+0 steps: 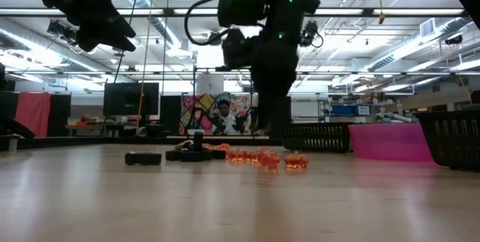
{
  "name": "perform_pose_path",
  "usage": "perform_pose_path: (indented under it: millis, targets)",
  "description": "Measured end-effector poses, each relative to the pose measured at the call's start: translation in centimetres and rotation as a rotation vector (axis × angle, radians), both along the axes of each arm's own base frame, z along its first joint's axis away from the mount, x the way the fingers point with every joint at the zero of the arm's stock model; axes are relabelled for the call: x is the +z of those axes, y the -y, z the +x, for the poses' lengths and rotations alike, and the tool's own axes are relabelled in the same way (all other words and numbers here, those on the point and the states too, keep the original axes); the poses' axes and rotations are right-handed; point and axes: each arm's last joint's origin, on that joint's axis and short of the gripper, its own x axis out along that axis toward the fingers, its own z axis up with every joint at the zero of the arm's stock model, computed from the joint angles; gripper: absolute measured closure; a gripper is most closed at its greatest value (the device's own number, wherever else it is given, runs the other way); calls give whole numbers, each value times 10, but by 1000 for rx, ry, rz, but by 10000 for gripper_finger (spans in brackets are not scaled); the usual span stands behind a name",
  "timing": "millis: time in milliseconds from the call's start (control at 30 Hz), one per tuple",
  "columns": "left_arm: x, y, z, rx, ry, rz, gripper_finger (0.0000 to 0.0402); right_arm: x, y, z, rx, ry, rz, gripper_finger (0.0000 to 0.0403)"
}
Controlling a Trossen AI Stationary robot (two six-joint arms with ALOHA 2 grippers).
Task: Sort Halloween decoration
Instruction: Put the orange pumpkin toy into the red bowl
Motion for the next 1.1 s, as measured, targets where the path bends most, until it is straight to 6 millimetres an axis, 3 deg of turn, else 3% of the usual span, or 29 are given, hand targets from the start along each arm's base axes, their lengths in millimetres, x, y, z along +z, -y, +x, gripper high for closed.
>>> perform_pose_path:
  millis: [267,433,567,800,1100]
  targets:
    - [0,0,0,0,-1,0,239,41,-3,-18,-18,-263,113,302]
    - [0,0,0,-1,-3,0,239,49,-5,-38,-47,-478,160,302]
    - [-2,0,-1,-2,-27,3,239,39,-5,-50,-53,-587,156,302]
    - [-5,0,-3,0,-65,0,239,5,-1,-68,-133,-716,120,297]
    - [-5,0,-3,0,-64,-1,239,-18,-1,-82,-152,-776,146,251]
